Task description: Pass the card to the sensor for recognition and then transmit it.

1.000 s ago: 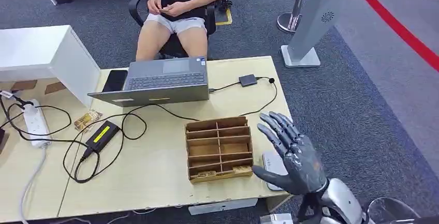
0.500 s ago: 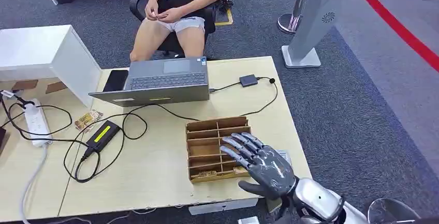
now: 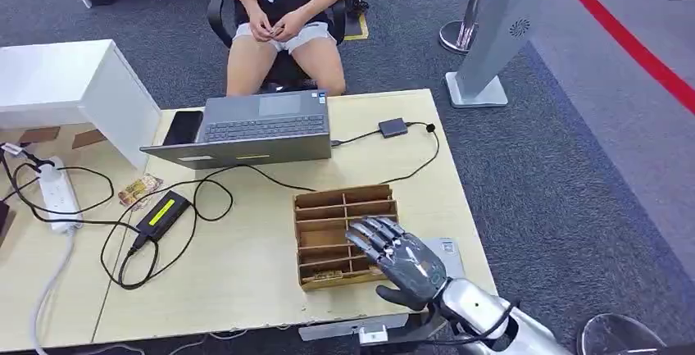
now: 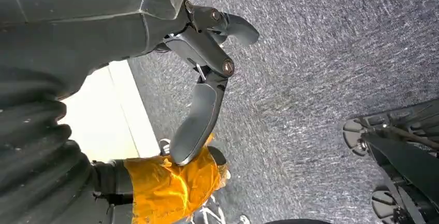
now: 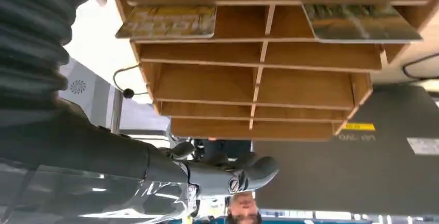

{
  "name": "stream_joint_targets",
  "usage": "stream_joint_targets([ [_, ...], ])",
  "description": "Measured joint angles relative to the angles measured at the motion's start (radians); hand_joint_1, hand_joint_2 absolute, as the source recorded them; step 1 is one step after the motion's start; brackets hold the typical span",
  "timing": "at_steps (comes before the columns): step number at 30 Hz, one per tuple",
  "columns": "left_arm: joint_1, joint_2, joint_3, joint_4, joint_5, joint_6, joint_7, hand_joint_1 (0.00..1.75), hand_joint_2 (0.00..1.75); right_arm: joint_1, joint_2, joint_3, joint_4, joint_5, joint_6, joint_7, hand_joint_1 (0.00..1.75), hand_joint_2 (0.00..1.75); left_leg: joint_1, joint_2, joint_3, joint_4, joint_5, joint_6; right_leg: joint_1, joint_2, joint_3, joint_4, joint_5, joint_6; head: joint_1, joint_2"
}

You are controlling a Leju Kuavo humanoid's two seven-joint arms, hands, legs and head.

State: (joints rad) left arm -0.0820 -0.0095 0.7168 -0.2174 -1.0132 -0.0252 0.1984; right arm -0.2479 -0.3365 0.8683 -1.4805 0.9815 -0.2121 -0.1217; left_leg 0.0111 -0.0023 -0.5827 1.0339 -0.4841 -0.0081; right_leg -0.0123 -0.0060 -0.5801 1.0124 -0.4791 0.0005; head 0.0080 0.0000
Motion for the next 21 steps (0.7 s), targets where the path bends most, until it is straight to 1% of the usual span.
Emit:
stream_joint_targets([
  [11,-0.005,0.0,0.006,0.0,-0.002,0.0,0.001,0.0,1.75,-0.015,0.003,0.021,0.022,0.013,-0.001,0.019,0.0,1.75,0.0,0.0,0.0,0.0,0.0,0.0,0.0,0.0,0.0,0.0,0.0,0.0,0.0,0.0],
  [13,-0.006,0.0,0.007,0.0,-0.003,0.0,0.001,0.0,1.75,-0.015,0.003,0.023,0.022,0.019,-0.003,0.03,0.0,1.75,0.0,0.0,0.0,0.0,0.0,0.0,0.0,0.0,0.0,0.0,0.0,0.0,0.0,0.0],
  [15,-0.006,0.0,0.009,0.0,-0.004,0.0,0.001,0.0,1.75,-0.017,0.0,0.025,0.02,0.052,-0.01,0.057,0.0,1.75,0.0,0.0,0.0,0.0,0.0,0.0,0.0,0.0,0.0,0.0,0.0,0.0,0.0,0.0],
  [17,-0.006,0.0,0.018,0.0,-0.002,0.001,0.001,0.0,1.75,-0.015,-0.011,0.024,0.008,0.11,-0.035,0.109,0.0,1.75,0.0,0.0,0.0,0.0,0.0,0.0,0.0,0.0,0.0,0.0,0.0,0.0,0.0,0.0],
  [19,-0.001,0.0,0.026,0.0,0.005,0.006,0.001,0.0,1.75,0.015,-0.016,0.005,-0.019,0.155,-0.096,0.172,0.0,1.75,0.0,-0.001,0.0,0.0,0.0,0.0,0.0,-0.001,0.0,0.0,0.0,0.0,0.001,0.0],
  [21,0.006,0.0,0.033,0.0,0.008,0.01,0.0,0.0,1.75,0.056,-0.012,-0.019,-0.041,0.134,-0.142,0.177,0.0,1.75,0.0,-0.001,0.0,0.0,0.0,0.0,0.0,0.0,0.0,0.0,0.0,0.0,0.0,0.0],
])
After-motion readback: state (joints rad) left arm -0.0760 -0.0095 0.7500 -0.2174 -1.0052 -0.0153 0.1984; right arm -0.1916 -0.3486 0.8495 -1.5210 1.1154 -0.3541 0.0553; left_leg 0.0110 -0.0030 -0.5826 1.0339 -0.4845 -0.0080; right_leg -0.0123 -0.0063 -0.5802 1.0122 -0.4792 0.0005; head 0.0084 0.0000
